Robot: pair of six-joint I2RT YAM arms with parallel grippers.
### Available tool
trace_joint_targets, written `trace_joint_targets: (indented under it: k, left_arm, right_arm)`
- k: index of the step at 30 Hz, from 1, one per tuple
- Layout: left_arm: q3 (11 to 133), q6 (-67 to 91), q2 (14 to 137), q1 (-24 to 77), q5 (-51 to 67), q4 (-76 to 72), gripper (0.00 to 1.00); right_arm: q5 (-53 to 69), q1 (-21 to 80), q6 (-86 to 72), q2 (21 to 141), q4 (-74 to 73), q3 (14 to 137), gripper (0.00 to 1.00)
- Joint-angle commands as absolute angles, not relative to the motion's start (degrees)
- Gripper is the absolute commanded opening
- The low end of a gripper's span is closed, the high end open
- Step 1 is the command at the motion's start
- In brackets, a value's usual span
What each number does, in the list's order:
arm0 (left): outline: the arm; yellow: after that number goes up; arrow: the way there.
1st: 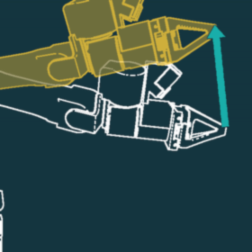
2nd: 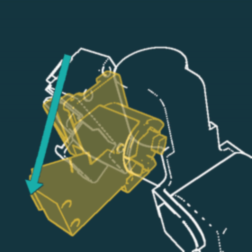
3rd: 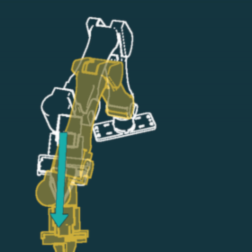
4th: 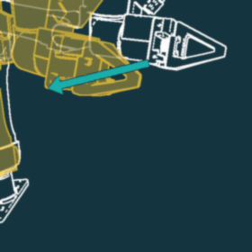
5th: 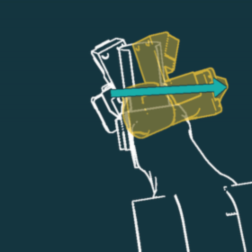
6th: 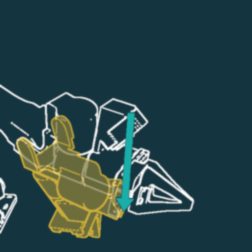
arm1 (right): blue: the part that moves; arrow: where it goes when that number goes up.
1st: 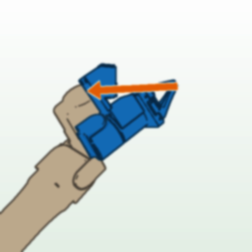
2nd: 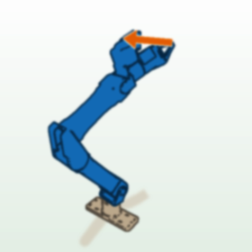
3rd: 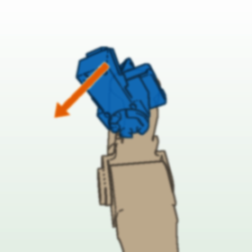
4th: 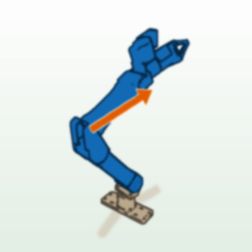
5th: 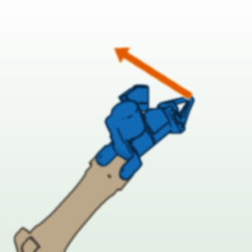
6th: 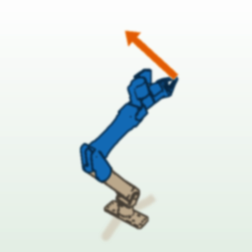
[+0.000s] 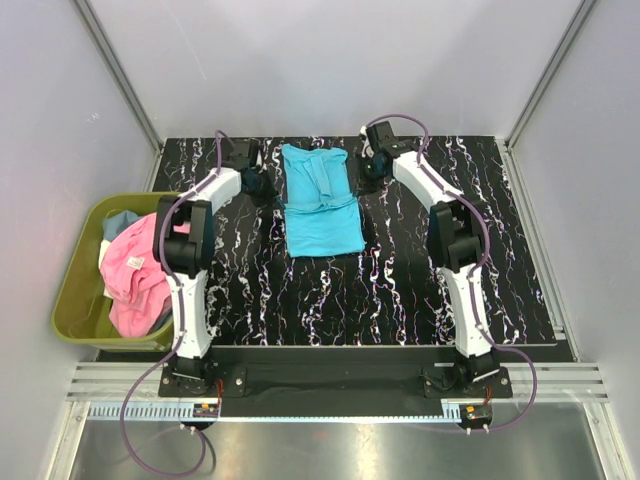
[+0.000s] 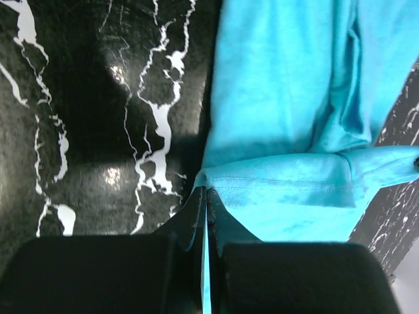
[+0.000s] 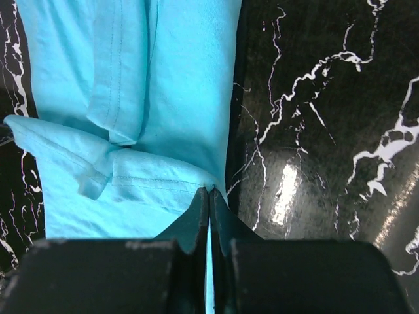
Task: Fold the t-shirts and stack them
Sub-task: Fold the tshirt
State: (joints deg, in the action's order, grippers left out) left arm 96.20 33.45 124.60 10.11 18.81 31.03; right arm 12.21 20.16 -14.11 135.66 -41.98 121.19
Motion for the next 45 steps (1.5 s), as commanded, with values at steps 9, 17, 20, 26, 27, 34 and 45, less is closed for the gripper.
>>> trace_joint_targets:
  k: [9,17,20,26,27,34,45]
  left_arm:
    - [101.79,32.7,121.66,8.0,18.46,30.42,0.44]
    - [86.87,30.41,111.1,14.23,17.84,25.76,0.32]
    - [84.91,29.8,110.82,16.6,15.83,24.87,0.18]
    - [87.53,29.71,116.0,17.93,14.16,23.99,0.0]
    - [88.24,29.27,116.71,18.02,13.72,24.6,0.0]
    - [95.17,27.86,122.34,18.02,10.73,27.24,0.0]
    - [98.43,27.16,123.83,17.93,6.06,26.63,0.01]
  right_arm:
    - [13.71,18.55,-14.32,140.01,-44.91,134.39,0.29]
    - [13.18,18.37,-15.82,128.86,-40.96,118.41,0.17]
    - [15.02,18.46,-16.26,125.78,-37.1,111.9,0.07]
    - [19.86,18.72,-20.04,125.86,-28.31,104.5,0.01]
    - [20.21,18.89,-20.3,126.38,-26.91,104.07,0.0]
    - [19.42,19.16,-21.36,129.37,-26.28,106.78,0.0]
    - [18.28,19.16,-21.01,129.82,-28.56,108.72,0.0]
